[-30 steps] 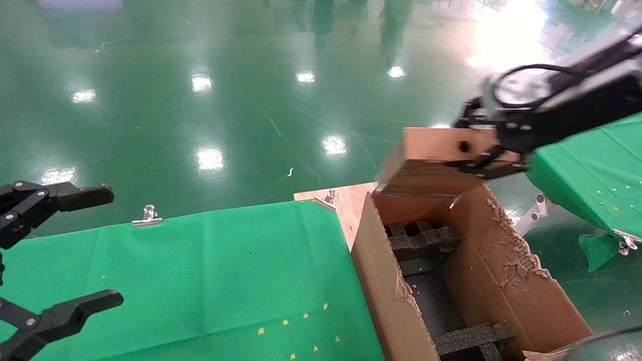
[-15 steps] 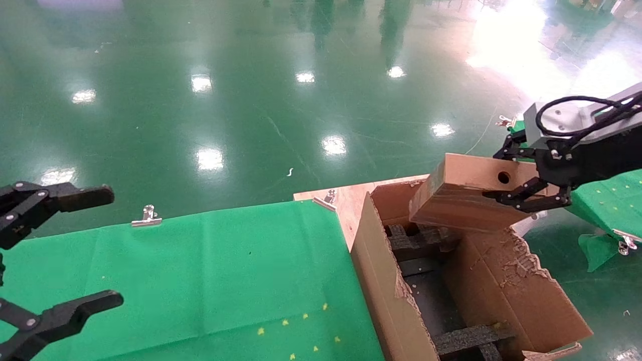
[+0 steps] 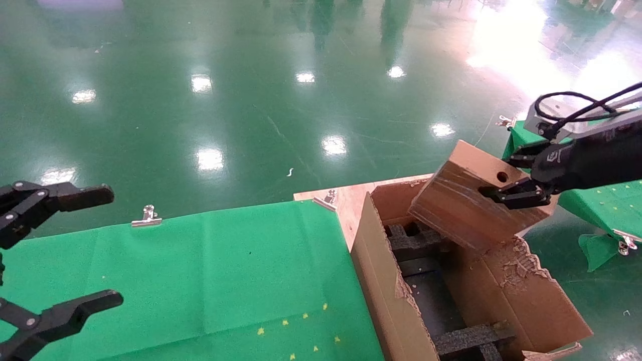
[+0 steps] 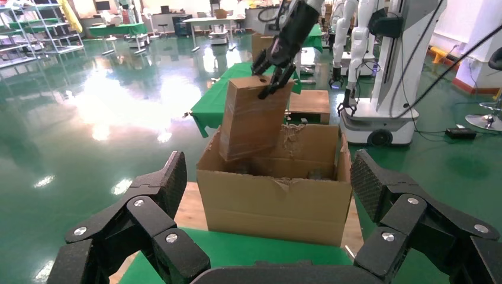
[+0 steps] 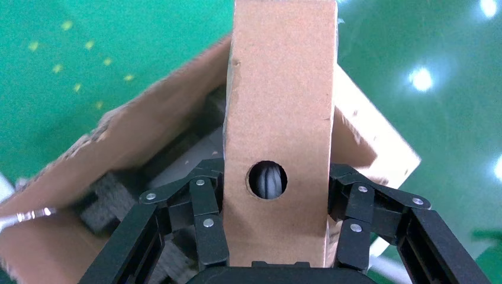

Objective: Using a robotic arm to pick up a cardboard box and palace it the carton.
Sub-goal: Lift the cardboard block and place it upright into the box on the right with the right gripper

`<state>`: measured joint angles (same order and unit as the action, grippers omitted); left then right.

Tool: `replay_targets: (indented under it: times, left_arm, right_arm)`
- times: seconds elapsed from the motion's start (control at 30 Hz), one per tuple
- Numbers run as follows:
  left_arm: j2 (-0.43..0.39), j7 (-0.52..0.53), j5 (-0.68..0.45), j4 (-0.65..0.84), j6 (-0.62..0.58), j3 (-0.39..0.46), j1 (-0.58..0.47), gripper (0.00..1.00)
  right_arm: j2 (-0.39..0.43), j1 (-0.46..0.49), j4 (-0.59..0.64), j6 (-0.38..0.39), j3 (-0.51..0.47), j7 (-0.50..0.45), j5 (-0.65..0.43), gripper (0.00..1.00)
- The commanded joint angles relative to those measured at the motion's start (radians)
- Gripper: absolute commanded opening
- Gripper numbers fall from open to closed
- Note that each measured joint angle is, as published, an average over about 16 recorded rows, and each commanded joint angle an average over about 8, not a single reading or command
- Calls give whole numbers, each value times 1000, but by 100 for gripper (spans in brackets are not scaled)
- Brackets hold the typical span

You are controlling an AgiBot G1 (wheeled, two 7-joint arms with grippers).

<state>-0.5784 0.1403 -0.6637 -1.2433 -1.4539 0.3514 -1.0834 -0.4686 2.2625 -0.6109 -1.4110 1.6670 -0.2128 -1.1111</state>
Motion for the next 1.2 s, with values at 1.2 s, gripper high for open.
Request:
replay_targets:
  times: [1.2]
  left_arm:
    - [0, 0, 1, 0, 1, 0, 0, 100]
  right_arm:
    - [237, -175, -333, 425, 87, -653, -29, 0]
